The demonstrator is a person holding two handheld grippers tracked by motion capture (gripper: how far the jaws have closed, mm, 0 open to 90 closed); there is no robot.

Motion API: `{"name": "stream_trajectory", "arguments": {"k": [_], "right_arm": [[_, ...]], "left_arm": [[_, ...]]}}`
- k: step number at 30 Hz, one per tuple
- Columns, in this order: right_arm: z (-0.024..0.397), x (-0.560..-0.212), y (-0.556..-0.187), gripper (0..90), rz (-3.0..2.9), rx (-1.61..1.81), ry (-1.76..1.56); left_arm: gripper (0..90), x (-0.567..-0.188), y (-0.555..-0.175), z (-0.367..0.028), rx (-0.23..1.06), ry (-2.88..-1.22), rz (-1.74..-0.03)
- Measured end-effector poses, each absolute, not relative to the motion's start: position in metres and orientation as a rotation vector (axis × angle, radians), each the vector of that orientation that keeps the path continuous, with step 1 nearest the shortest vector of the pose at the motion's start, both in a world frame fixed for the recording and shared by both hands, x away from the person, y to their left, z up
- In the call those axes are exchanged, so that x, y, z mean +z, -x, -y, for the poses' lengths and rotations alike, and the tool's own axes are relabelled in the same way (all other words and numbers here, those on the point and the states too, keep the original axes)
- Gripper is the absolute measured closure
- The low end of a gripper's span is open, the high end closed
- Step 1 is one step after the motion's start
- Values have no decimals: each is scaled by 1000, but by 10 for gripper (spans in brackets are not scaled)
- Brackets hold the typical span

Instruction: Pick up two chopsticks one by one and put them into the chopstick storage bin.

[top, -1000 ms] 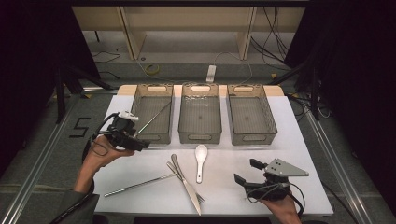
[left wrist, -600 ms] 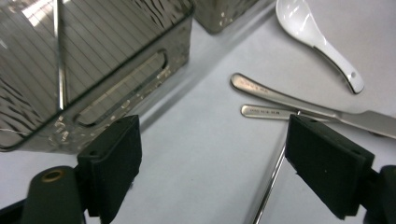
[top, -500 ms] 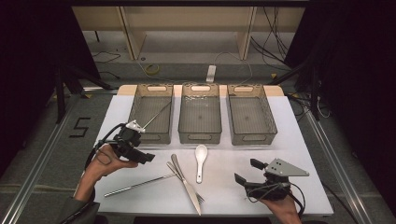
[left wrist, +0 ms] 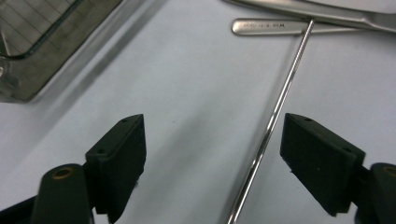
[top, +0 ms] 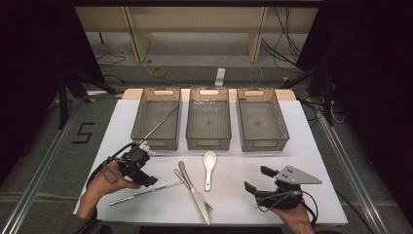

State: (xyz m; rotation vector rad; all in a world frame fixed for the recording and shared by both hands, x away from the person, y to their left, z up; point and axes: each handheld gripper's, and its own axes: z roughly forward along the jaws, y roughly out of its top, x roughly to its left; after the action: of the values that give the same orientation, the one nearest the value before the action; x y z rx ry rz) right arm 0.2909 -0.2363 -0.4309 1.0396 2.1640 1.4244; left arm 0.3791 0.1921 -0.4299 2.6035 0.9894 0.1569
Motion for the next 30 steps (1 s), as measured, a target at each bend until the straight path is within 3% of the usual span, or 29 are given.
{"name": "stream_trajectory", "arguments": {"k": [11,30], "right_arm": [[235,-431,-291,216,-2170,1419,-1038],[235,-431,-291,217,-2171,1417,-1037]], "left_arm": [[343,-446,-366,-193,125,-2665,-980],[642,-459,-357,-193,20,-2765,-922]]}}
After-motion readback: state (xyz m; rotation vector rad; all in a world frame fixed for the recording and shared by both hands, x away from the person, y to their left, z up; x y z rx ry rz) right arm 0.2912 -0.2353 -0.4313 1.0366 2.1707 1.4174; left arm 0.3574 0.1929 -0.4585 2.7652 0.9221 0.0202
